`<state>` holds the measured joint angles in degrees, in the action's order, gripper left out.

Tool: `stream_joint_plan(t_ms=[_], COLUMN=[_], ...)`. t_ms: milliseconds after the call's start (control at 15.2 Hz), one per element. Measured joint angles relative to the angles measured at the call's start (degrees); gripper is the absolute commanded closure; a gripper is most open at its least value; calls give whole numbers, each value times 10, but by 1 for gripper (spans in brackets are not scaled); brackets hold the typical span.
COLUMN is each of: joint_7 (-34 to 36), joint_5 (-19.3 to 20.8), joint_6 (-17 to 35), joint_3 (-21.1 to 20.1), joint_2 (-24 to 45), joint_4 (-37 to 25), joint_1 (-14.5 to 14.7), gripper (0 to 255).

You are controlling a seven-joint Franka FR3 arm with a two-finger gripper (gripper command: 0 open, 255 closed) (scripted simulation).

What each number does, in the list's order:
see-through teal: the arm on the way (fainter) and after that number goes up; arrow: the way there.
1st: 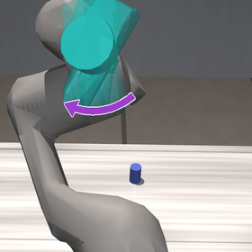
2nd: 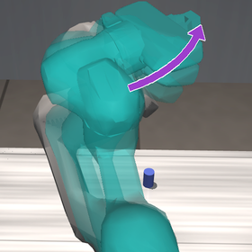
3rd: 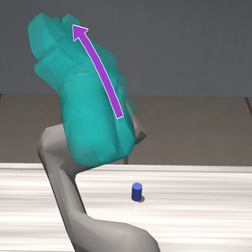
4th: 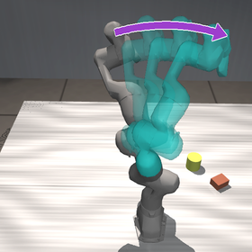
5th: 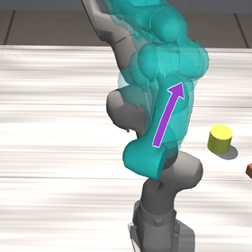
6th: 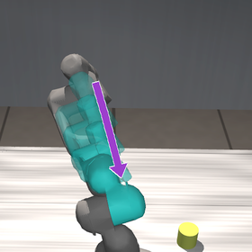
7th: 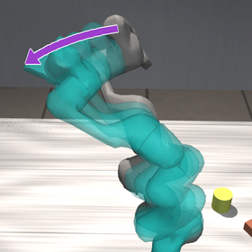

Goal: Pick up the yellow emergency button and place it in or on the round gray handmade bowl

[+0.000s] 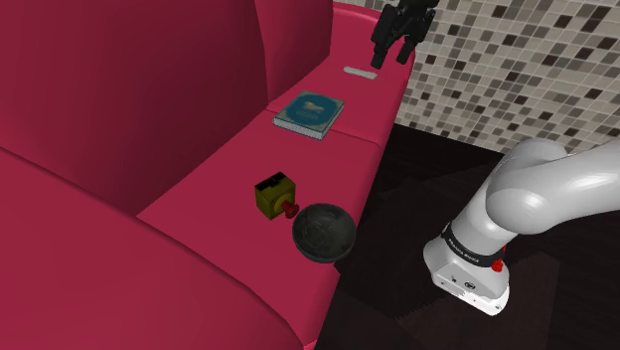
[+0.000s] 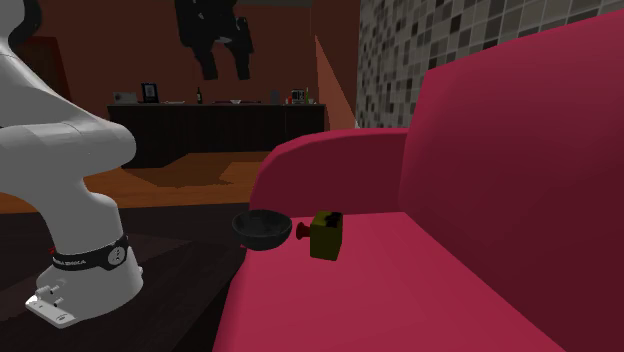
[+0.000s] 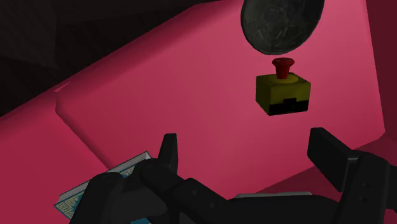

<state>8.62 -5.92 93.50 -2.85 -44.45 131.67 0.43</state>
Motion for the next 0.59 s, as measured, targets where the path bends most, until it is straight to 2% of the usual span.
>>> stream_joint_plan(t_ms=[198,594], joint_7=[8,40], joint_5=[-7,-39], joint_6=[18,103], joint_3=[-7,-38], joint_2=[8,49], joint_4=[14,79], joint_1=[2,12], gripper=[0,0])
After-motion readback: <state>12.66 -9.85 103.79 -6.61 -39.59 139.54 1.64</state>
